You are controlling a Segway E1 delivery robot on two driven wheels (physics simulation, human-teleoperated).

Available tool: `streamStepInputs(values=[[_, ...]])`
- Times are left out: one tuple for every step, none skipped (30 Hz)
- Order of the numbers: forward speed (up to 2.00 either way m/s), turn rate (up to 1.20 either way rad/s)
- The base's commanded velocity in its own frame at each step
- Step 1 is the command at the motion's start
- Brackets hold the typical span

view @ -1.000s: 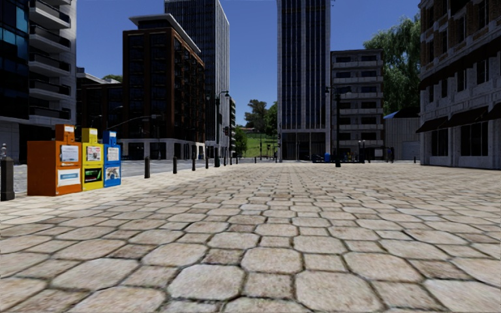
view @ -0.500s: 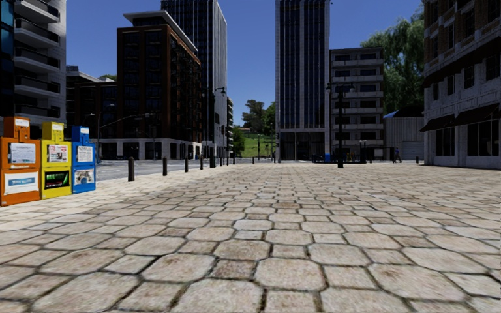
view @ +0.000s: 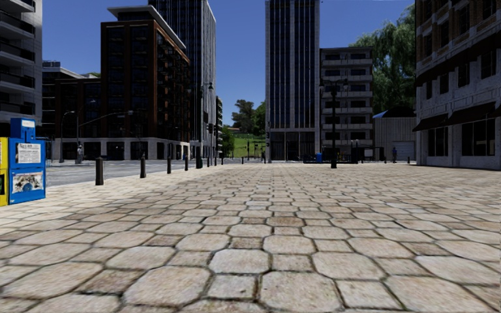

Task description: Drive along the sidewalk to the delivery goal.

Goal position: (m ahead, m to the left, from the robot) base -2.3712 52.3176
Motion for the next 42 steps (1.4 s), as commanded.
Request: streamStepInputs(values=[[2.00,0.00],[2.00,0.00],[2.00,0.00],[2.00,0.00],[2.00,0.00],[2.00,0.00],[2.00,0.00],[2.00,0.00],[2.00,0.00],[2.00,0.00],[2.00,0.00],[2.00,0.00],[2.00,0.00],[2.00,0.00],[2.00,0.00],[2.00,0.00],[2.00,0.00],[2.00,0.00],[2.00,0.00],[2.00,0.00],[2.00,0.00],[2.00,0.00],[2.00,0.00],[2.00,0.00],[2.00,0.00],[2.00,0.00],[2.00,0.00],[2.00,0.00],[2.00,0.00],[2.00,0.00],[2.00,0.00],[2.00,0.00],[2.00,0.00],[2.00,0.00],[2.00,0.00],[2.00,0.00],[2.00,0.00],[2.00,0.00],[2.00,0.00],[2.00,0.00],[2.00,0.00],[2.00,0.00]])
